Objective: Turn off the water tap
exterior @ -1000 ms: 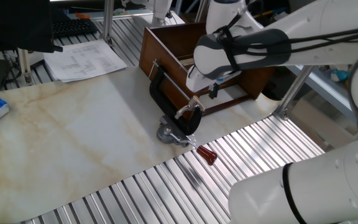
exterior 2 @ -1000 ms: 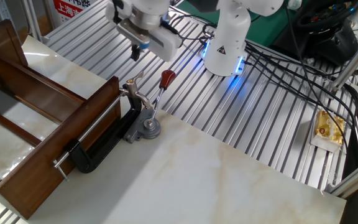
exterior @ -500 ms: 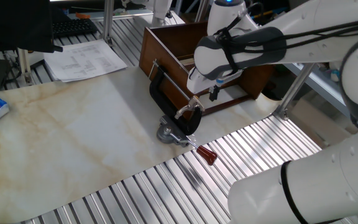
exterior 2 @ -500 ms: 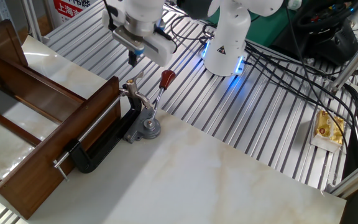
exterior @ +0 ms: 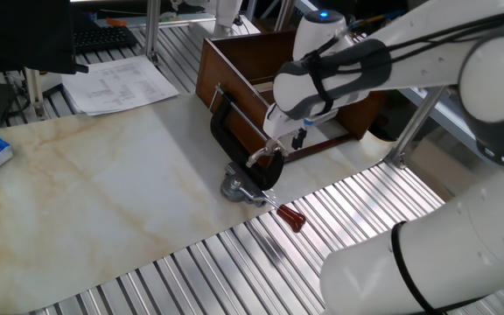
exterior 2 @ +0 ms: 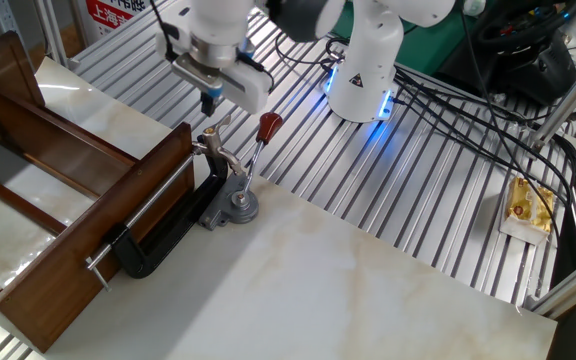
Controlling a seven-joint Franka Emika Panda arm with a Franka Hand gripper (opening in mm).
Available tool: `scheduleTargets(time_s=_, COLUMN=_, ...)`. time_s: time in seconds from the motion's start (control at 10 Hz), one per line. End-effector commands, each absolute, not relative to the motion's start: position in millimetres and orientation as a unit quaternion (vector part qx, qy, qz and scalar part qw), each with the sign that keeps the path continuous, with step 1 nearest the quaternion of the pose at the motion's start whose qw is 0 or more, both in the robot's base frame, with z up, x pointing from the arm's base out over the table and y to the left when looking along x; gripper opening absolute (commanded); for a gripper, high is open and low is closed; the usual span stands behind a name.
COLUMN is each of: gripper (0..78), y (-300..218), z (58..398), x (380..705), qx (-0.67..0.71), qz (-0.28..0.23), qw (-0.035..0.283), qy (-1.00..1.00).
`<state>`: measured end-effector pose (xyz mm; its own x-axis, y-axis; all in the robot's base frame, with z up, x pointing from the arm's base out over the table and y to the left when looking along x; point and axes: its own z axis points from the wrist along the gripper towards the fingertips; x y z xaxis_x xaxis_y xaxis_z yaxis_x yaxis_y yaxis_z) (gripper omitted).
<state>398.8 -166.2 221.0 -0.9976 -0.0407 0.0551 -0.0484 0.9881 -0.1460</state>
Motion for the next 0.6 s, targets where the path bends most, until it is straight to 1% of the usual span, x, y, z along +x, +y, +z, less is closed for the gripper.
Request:
scheduleTargets(time_s=0.1, gripper=0.0, y=-167.8, z=211.5, x=401.3, qx=0.011, qz=0.012, qw=0.036, qy=-0.999)
scheduleTargets(time_s=0.5, gripper=0.0, y=-166.7, z=211.3, x=400.6, qx=0.008, qz=-0.004, qw=0.046, qy=-0.999)
scheduleTargets(time_s=0.6, gripper=0.0, y=-165.0, z=208.3, x=394.2, qx=-0.001, qz=-0.022, qw=0.048, qy=-0.999)
